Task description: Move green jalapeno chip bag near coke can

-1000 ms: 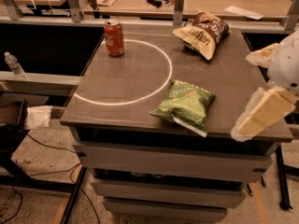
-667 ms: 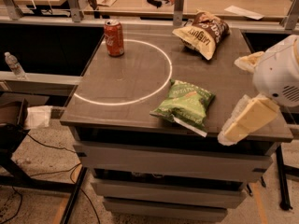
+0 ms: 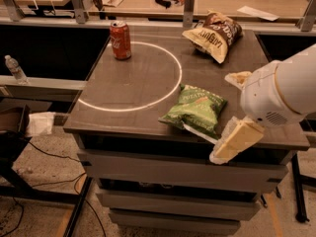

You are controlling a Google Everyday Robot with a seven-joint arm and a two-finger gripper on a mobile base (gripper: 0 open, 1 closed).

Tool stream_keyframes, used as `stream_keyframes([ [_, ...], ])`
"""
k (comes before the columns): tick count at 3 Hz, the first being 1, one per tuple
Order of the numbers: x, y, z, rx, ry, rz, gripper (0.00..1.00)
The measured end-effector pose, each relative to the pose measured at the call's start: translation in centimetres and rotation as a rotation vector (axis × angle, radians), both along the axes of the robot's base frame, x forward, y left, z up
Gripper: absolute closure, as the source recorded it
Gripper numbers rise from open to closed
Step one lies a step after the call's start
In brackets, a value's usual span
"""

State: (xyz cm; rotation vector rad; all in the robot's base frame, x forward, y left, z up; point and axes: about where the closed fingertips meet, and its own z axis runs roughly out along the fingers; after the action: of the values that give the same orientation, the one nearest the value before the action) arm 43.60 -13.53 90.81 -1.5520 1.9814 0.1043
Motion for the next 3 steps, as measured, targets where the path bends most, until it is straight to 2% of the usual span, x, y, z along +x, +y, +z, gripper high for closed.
stream_keyframes([
  [1, 0.3, 1.4, -1.2, 0.008, 0.009, 0.027, 0.0],
  [3, 2.0, 3.1, -3.0, -0.015, -0.031, 0.069, 0.0],
])
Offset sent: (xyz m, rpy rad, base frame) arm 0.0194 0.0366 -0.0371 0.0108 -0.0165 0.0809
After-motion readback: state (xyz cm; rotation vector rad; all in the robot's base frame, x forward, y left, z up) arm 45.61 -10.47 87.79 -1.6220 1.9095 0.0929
